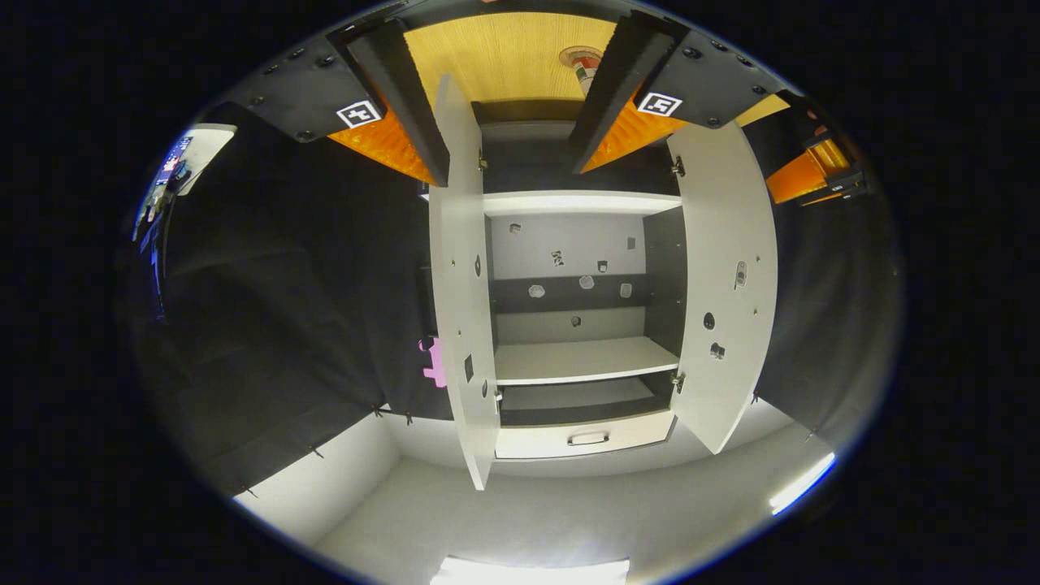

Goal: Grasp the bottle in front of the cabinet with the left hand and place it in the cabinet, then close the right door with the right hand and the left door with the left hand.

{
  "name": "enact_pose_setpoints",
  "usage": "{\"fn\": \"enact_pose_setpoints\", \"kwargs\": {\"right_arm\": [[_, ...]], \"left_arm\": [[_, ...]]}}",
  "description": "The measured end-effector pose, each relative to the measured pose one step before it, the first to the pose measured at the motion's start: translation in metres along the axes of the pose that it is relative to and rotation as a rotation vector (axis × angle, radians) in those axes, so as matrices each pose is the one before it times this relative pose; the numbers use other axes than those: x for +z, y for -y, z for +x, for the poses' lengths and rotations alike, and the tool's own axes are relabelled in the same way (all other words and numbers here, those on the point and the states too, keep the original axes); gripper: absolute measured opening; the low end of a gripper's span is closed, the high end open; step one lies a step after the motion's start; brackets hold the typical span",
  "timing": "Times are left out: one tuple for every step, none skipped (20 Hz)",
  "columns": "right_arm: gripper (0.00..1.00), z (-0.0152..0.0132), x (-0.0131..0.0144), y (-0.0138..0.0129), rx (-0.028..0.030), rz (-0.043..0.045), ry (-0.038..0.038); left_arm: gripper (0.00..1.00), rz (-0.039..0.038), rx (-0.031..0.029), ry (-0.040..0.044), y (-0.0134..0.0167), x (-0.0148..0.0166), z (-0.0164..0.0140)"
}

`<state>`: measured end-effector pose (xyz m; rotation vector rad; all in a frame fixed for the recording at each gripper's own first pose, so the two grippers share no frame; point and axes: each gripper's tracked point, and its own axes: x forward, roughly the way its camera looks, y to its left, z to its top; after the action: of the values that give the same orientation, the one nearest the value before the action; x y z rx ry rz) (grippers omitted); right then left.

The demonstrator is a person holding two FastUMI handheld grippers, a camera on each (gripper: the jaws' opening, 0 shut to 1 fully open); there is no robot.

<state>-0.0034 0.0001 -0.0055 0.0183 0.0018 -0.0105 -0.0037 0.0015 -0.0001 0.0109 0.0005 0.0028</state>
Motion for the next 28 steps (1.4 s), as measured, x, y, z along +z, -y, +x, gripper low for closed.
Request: {"fn": "enact_pose_setpoints", "kwargs": {"right_arm": [[0.98,-0.00027,-0.00103,0.00014,0.00045,-0.00139,-0.00286],[0.98,-0.00004,-0.00284,0.00008,-0.00023,-0.00236,-0.00931],[0.98,0.00065,-0.00219,0.00112,-0.00169,-0.00195,-0.00869],[0.98,0.00069,-0.00216,0.00029,-0.0023,0.00026,-0.00712],[0.98,-0.00006,-0.00219,0.00039,-0.00029,0.00147,-0.0067],[0.98,0.00086,-0.00156,-0.00097,0.00114,0.00197,-0.00585],[0.98,-0.00021,-0.00079,-0.00042,0.00105,0.00064,-0.0036],[0.98,0.00052,-0.00047,-0.00081,0.00179,-0.00131,-0.0002],[0.98,-0.00034,-0.00046,-0.00062,0.00264,-0.00358,-0.001],[0.98,0.00002,-0.00169,-0.00092,0.00513,-0.00341,-0.00581],[0.98,-0.0004,-0.00096,-0.00054,0.00366,-0.00022,-0.00333],[0.98,0.00029,-0.00152,0.00008,0.00003,0.0,-0.00325],[0.98,0.00044,-0.00135,0.00131,-0.00101,-0.00176,-0.00609],[0.98,-0.00014,-0.00171,0.00034,-0.00154,-0.00431,-0.01001],[0.98,-0.00001,-0.00156,0.00156,-0.00407,-0.00513,-0.00821],[0.98,-0.00033,0.00007,0.00187,-0.00502,-0.00506,-0.00338],[0.98,-0.00126,-0.0003,0.00162,-0.0052,-0.0071,-0.00194],[0.98,-0.0023,0.00046,0.00332,-0.00956,-0.00842,-0.00062],[0.98,-0.00138,-0.00066,0.00491,-0.01587,-0.00807,-0.00096],[0.98,-0.00184,-0.00057,0.00529,-0.01836,-0.00496,-0.00306],[0.98,-0.00156,-0.00202,0.00464,-0.01597,-0.00362,-0.00429],[0.98,-0.00138,-0.00327,0.00351,-0.01307,-0.00349,-0.00778],[0.98,-0.00138,-0.0033,0.00367,-0.01455,-0.00327,-0.00983],[0.98,-0.00092,-0.00392,0.00376,-0.01427,-0.00173,-0.01234],[0.98,-0.00048,-0.00362,0.00291,-0.0116,0.00001,-0.01327],[0.98,-0.00108,-0.00378,0.0019,-0.0103,0.00063,-0.01485],[0.98,-0.00051,-0.00219,0.00252,-0.01141,0.00111,-0.0118],[0.98,-0.00069,-0.00059,0.00278,-0.01372,0.0019,-0.00683]], "left_arm": [[0.95,-0.00081,-0.00096,-0.0009,0.00021,0.00021,-0.0003],[0.95,0.00075,-0.00049,-0.00166,0.00016,-0.00077,0.00047],[0.95,0.00057,0.00026,0.00008,0.00034,0.0,-0.00051],[0.95,0.0005,0.00067,0.00081,-0.0001,-0.00009,-0.00027],[0.95,-0.00017,0.00031,0.00171,-0.00017,-0.00045,0.00182],[0.95,-0.00128,-0.00108,0.00107,0.00003,-0.00084,0.00076],[0.95,-0.00237,-0.0043,-0.00102,0.00169,0.00054,-0.0002],[0.95,-0.00727,-0.00774,-0.00244,0.00163,-0.00159,0.00303],[0.94,-0.01532,-0.01053,-0.00699,0.00369,-0.00539,0.00418],[0.94,-0.01806,-0.01897,-0.01317,0.00578,-0.00532,0.00613],[0.94,-0.01427,-0.02987,-0.01271,0.00923,-0.00581,0.00832],[0.95,-0.00799,-0.04005,-0.01159,0.01086,-0.00641,0.00946],[0.94,-0.00386,-0.03977,-0.00862,0.01255,-0.0063,0.01181],[0.95,-0.00537,-0.03698,-0.00286,0.01009,-0.00705,0.01123],[0.95,-0.00628,-0.03361,-0.00892,0.01011,-0.0129,0.01193],[0.94,0.00273,-0.01176,-0.01659,0.00498,-0.0157,0.01229],[0.95,0.01477,0.00805,-0.01846,-0.00042,-0.01951,0.0135],[0.94,0.01669,0.01145,-0.01812,-0.00144,-0.01834,0.01342],[0.95,0.01243,0.00521,-0.01299,0.0012,-0.01955,0.01218],[0.95,0.00708,0.00085,-0.01837,0.00127,-0.01995,0.01205],[0.95,0.00665,-0.00042,-0.02055,0.00042,-0.02188,0.01392],[0.95,0.0087,0.00918,-0.03116,-0.00228,-0.02165,0.01155],[0.95,0.00647,0.00847,-0.02712,-0.00186,-0.02228,0.0101],[0.95,0.00569,0.01753,-0.01418,-0.00406,-0.01842,0.00886],[0.95,0.00912,0.01958,-0.01445,-0.00377,-0.01819,0.00752],[0.95,0.00867,0.01637,-0.01491,-0.00322,-0.01614,0.00721],[0.95,0.00389,0.00901,-0.01784,-0.00205,-0.01734,0.00605],[0.95,-0.00456,0.00899,-0.01345,-0.00231,-0.013,0.00448]]}}
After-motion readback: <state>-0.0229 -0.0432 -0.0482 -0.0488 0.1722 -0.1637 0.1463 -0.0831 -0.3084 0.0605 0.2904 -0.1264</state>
